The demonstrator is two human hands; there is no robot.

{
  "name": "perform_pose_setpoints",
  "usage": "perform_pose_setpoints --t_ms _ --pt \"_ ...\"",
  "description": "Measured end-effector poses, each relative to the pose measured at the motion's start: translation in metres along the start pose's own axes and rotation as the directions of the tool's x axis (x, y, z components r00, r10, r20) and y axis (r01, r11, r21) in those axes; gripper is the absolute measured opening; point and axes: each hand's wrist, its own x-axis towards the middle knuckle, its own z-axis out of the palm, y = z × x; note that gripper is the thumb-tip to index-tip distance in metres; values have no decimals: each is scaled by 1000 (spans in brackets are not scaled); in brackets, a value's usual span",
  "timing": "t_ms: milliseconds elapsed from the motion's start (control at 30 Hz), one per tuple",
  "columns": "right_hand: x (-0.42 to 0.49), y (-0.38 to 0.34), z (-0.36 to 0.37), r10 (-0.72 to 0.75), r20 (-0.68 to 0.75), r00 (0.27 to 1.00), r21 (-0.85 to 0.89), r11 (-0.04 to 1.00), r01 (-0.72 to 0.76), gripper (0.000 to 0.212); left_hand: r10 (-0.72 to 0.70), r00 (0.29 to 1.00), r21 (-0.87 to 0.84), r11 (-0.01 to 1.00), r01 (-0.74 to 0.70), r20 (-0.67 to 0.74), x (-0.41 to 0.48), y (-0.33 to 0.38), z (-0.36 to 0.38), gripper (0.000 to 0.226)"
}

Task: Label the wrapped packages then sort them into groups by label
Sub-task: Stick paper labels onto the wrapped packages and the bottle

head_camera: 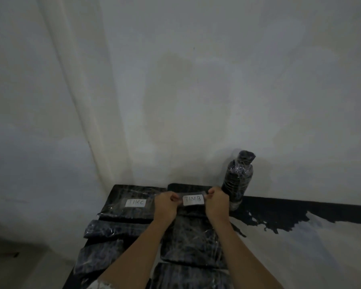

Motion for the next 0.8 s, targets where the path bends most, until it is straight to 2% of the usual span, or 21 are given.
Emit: perform_pose_setpoints --t_ms 200,400,533,600,667,700,767,800 --pt "5 8 9 -98 75 992 -276 954 115 15 113 994 185 976 -114 15 15 -6 10 20" --pt "1 2 15 -94 91 991 -497 858 127 28 191 979 335 920 -202 66 23 -13 10 18" --pt "-5 -1 11 -94 116 989 -619 771 146 33 266 963 504 827 -247 37 19 -16 9 24" --pt "-6 0 12 -217 194 957 -631 720 291 30 386 921 560 754 -344 45 15 -14 12 31" --pt "-8 -1 17 -325 346 880 -505 727 466 30 437 877 532 704 -471 198 13 -10 16 40" --pt "-9 -1 21 -318 416 852 -421 763 491 31 407 853 535 664 -522 327 13 -10 18 44" --pt "-11 -2 25 -264 483 835 -302 845 442 33 258 814 599 568 -564 521 13 -11 21 49" --pt "-12 -1 26 -242 471 848 -282 870 404 34 197 812 625 548 -555 549 13 -14 21 51"
